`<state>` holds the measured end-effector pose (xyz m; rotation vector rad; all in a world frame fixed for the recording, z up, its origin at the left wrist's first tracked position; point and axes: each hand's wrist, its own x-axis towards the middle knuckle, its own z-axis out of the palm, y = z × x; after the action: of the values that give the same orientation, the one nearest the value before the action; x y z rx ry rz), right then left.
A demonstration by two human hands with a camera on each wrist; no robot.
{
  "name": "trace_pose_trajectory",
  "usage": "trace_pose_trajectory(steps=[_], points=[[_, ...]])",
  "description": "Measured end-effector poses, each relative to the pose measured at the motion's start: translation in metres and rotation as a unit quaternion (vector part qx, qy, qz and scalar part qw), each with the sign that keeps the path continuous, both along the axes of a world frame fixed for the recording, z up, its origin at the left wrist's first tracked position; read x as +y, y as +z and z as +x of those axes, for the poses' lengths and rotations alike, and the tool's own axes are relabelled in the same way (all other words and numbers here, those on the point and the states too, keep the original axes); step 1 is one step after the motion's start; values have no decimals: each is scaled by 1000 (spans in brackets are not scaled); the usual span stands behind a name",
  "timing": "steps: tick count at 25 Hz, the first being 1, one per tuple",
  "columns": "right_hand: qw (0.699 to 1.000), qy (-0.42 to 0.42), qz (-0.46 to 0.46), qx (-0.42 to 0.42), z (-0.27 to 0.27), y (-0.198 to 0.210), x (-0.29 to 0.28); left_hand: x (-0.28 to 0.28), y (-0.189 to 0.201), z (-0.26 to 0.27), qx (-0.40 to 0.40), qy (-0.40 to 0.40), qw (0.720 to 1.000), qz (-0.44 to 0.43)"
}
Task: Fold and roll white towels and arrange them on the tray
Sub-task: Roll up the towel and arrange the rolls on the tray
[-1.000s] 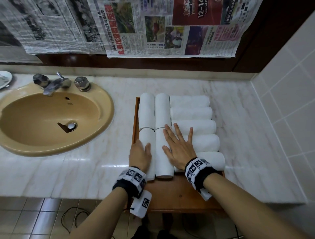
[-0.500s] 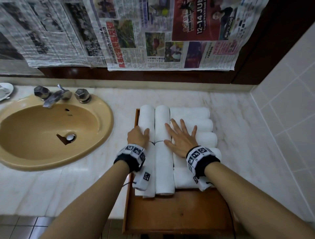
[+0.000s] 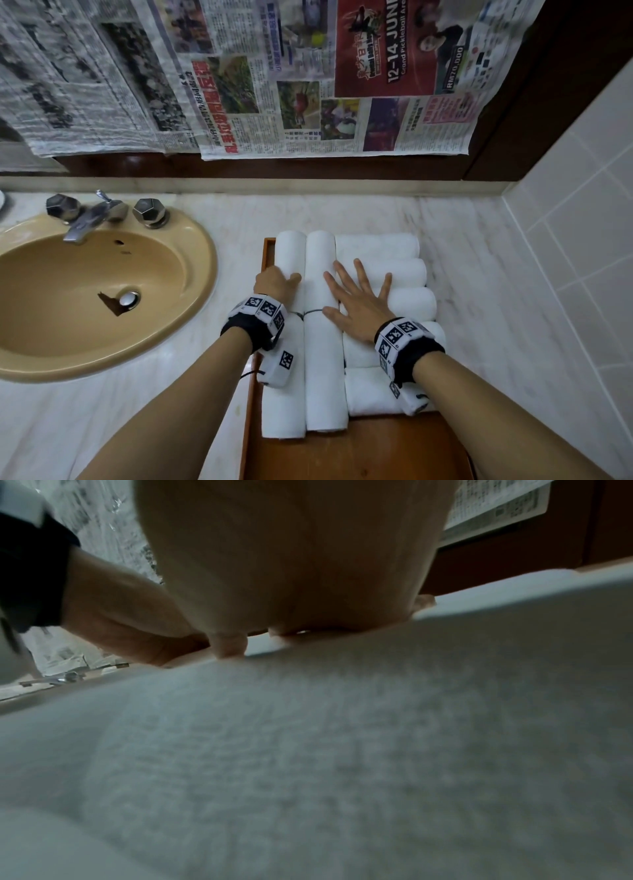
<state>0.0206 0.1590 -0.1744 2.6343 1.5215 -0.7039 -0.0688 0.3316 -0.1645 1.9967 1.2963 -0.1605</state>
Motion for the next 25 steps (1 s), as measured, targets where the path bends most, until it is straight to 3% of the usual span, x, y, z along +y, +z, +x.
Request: trace_pose_trajectory(steps=[3,7,10,12,15,21,25], points=[[1000,8,-1,-1,0,1,1,-7,-8,-1,-54,-27,998,-31],[999,7,-30,15,-2,6,6,-6,-12,-4,-68,-28,996,-54],[998,-41,-20,53,8,24,12,-1,-3,-2,-46,-57,996,-60],[995,-94,-9,12,24,30,13,-1,-1,-1,-42,-91,994,-41],[986,-152,-70,-1,42,20,9,-7,-6,4,-35,-134,990,4],[986,-149,-69,5,46,-3,13,-5,-30,7,-36,-125,991,19],[984,-155,-82,27,51,7,11,8,-15,5,-33,-143,989,-36]])
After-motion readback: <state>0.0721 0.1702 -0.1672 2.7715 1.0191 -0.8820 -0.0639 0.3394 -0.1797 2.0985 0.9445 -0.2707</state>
